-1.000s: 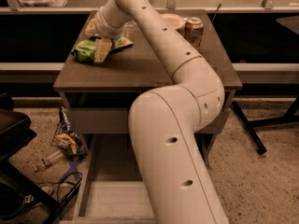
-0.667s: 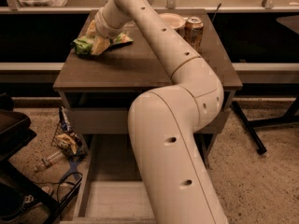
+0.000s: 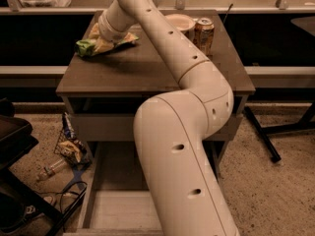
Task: Place green rice chip bag into middle drawer
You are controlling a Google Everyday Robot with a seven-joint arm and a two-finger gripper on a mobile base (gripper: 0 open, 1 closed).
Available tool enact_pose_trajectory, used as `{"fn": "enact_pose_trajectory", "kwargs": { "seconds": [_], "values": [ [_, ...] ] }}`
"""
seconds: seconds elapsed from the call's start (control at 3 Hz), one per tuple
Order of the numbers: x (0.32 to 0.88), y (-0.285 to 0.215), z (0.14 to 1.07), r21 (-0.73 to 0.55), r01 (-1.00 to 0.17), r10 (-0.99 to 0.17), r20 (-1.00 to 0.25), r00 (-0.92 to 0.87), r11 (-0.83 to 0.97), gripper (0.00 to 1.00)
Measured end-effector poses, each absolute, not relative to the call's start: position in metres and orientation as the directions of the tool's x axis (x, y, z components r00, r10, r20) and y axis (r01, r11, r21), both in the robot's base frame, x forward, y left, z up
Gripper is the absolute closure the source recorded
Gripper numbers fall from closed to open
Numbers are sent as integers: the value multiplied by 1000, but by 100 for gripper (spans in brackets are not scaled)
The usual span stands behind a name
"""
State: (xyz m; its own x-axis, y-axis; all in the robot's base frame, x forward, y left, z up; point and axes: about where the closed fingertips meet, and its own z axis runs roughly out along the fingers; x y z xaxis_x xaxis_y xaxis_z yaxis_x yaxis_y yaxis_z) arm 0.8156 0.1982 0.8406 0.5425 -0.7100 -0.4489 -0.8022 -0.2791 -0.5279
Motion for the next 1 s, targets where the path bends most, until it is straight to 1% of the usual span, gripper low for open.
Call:
{"fn": "enact_pose_trajectory", "kwargs": {
  "seconds": [0.33,0.67,1.0],
  "values": [
    [816,198,841,-528,-802,-710,-449,542,-279,100],
    [818,187,861,-552,-791,-727,-424,539,-265,100],
    [814,158,893,-579,-779,-750,-398,528,-242,100]
  ]
}}
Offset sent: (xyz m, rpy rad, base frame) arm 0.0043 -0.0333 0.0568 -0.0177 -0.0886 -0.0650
